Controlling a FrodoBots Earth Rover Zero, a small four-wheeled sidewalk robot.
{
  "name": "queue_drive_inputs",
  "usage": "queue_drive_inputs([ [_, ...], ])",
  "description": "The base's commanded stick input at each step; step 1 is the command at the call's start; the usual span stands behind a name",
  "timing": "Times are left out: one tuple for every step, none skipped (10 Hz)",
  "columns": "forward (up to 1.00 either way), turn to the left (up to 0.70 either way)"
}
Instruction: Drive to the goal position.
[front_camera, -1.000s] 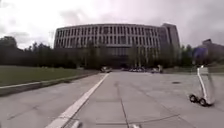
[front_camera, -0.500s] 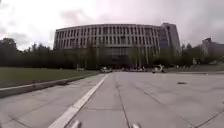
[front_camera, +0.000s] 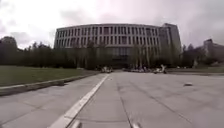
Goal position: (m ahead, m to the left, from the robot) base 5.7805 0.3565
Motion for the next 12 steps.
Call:
queue_drive_inputs([
  [0.70,0.00],
  [0.70,0.00],
  [0.70,0.00],
  [0.70,-0.04],
  [0.70,-0.09],
  [0.70,-0.11],
  [0.70,-0.12],
  [0.70,-0.11],
  [0.70,-0.06],
  [0.70,0.00],
  [0.70,0.00],
  [0.70,0.00],
])
